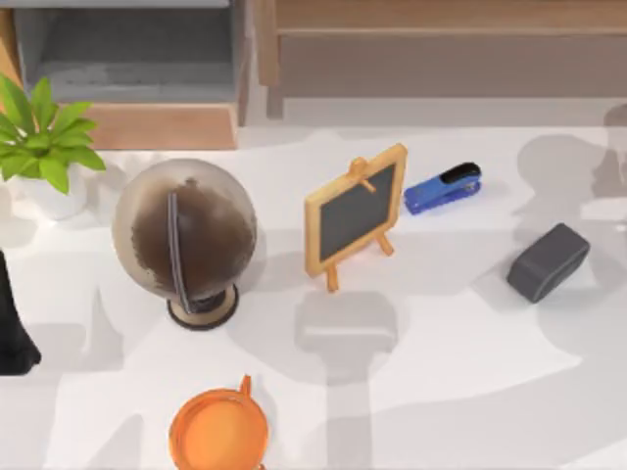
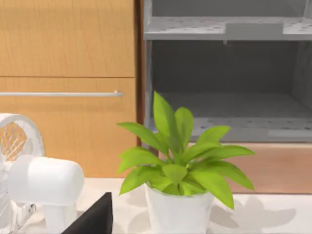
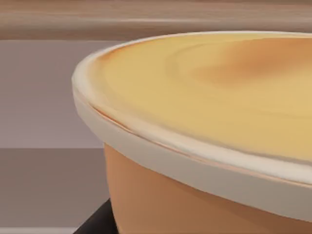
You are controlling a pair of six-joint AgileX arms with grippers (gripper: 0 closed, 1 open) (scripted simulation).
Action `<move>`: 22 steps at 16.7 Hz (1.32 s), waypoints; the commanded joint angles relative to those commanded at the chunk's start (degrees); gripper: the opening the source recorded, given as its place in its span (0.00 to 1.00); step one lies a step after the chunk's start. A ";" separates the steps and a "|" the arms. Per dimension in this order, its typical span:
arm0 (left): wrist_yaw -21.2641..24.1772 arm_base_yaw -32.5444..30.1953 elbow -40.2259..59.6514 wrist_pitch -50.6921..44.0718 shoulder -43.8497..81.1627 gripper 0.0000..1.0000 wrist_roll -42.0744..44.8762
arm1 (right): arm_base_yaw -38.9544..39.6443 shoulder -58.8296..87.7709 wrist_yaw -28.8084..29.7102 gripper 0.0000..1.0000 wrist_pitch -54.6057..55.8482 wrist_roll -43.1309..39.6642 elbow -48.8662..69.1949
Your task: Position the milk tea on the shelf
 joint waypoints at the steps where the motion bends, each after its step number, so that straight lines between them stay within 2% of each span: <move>1: 0.00 0.00 0.00 0.00 0.00 1.00 0.00 | 0.00 -0.19 -0.01 0.00 -0.18 0.00 -0.02; 7: 0.00 0.00 0.00 0.00 0.00 1.00 0.00 | -0.36 -1.34 0.41 0.00 0.80 -0.37 0.76; 12: 0.00 0.00 0.00 0.00 0.00 1.00 0.00 | -2.43 -7.55 3.23 0.00 -0.34 -3.39 0.65; 22: 0.00 0.00 0.00 0.00 0.00 1.00 0.00 | -4.75 -21.03 7.23 0.00 -17.98 -7.87 5.26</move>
